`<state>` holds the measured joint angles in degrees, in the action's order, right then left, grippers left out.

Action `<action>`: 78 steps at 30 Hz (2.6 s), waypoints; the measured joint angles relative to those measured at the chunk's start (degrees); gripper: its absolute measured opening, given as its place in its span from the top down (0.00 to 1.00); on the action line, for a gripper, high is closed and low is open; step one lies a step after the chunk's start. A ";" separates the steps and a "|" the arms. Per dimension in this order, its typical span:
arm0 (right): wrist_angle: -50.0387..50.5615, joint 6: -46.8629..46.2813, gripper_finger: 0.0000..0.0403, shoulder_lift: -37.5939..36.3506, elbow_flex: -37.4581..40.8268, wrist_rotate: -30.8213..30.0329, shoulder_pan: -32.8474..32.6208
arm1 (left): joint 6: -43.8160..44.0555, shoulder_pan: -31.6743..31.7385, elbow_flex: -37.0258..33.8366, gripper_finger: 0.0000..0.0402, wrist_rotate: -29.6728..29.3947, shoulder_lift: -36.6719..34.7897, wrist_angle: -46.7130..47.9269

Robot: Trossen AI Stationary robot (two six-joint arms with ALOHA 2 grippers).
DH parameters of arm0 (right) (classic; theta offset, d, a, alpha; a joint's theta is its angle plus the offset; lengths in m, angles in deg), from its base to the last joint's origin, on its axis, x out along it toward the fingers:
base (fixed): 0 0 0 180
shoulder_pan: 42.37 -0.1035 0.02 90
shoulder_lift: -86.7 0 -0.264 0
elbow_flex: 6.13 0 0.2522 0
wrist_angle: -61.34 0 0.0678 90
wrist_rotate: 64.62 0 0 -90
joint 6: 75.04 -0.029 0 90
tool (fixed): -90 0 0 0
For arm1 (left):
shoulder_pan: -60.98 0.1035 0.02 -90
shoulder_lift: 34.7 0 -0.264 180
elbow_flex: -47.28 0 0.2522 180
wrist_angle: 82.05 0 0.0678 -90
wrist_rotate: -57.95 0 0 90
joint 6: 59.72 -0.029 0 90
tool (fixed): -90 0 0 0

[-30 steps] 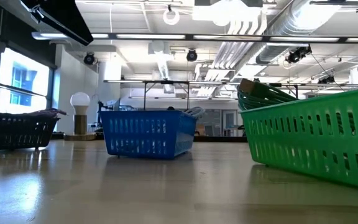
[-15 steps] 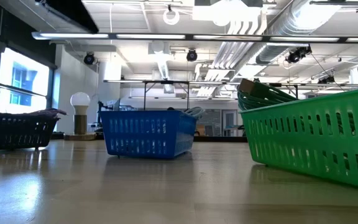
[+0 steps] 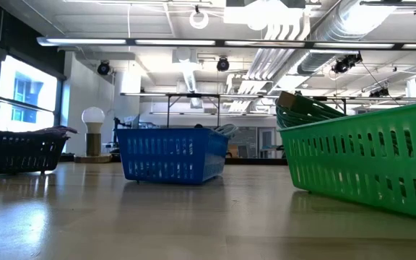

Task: Pick & Place USB Port
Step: Return to Home Position

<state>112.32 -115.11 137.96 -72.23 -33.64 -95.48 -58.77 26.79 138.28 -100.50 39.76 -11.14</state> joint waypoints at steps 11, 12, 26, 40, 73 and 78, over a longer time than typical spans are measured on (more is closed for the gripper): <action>-8.66 37.36 0.99 -14.69 -0.08 4.40 7.52 | -8.43 12.82 4.55 0.96 -0.17 -0.39 -0.98; -8.67 39.69 0.99 -15.76 -0.08 4.95 7.97 | -8.39 14.14 4.54 0.97 2.76 -1.00 -0.95; 4.80 47.87 1.00 -39.43 -0.15 9.70 11.53 | -6.87 26.35 1.49 1.00 21.14 -17.12 -10.98; 6.98 44.89 1.00 -50.58 1.31 16.25 7.92 | -2.62 26.31 -31.47 1.00 21.08 -47.56 -31.80; -31.70 43.48 1.00 -50.77 41.99 24.75 6.64 | 6.87 26.31 -51.96 1.00 32.40 -56.61 -40.79; -32.84 43.57 1.00 -50.77 43.40 31.16 13.17 | 7.31 26.31 -51.96 1.00 33.95 -56.61 -40.73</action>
<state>79.48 -71.54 87.19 -28.83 -2.48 -82.31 -51.47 53.10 86.32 -66.55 -16.85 -51.87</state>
